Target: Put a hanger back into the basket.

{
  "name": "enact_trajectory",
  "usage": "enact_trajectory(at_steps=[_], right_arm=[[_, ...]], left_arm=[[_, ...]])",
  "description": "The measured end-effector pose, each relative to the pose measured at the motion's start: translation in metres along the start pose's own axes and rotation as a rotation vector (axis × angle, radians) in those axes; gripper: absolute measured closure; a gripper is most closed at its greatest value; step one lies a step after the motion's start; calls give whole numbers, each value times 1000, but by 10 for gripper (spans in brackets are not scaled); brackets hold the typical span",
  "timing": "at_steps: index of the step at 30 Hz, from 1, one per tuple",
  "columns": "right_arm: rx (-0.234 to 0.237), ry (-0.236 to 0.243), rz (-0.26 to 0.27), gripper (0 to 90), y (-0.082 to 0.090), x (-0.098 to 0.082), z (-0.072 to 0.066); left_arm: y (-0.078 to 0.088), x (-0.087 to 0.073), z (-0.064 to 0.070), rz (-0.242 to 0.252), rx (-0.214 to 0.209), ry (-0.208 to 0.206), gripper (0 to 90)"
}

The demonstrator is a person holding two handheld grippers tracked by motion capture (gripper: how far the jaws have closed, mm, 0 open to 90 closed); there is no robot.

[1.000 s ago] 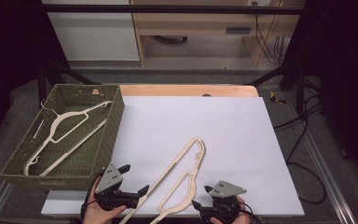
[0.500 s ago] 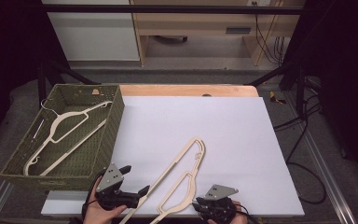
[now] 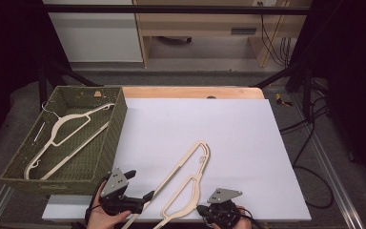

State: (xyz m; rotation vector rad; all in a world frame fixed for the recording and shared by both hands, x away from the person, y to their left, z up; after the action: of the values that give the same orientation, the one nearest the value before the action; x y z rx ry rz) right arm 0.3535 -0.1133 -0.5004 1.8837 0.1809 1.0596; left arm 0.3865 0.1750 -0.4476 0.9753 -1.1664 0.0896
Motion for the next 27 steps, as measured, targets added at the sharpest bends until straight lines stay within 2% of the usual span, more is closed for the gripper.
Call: enact_trajectory(at_steps=[8,13,18,24,25,27], right_arm=[[4,-13,0,888,4,5,-1],[3,-4,-6,890,8,8,-1],[1,17,-6,891,11,14,-4],[0,19,-19,892,11,21,-7],[0,19,-19,892,11,21,-7],[-2,35,-16,892,15,27,-7]], left_arm=[[-2,1,7,-8,-12,-16,80],[-4,2,12,-18,-25,-27,81],[-9,6,24,-33,-54,-50,85],[-22,10,46,-92,-93,-116,88],[-22,10,46,-92,-93,-116,90],[-27,14,56,-111,-118,-138,98]])
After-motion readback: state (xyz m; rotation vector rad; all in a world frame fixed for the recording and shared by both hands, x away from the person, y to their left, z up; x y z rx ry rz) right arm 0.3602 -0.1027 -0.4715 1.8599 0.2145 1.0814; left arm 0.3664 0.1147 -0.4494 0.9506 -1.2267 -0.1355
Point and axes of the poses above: each handheld gripper's, and its own axes: y roughly backward along the jaws, x roughly out of its top, z roughly to its right, the point moved 3 cm from there along -y, roughly forward along the jaws, and after that the axes turned 7 degrees about -z, right-handed, at the moved point
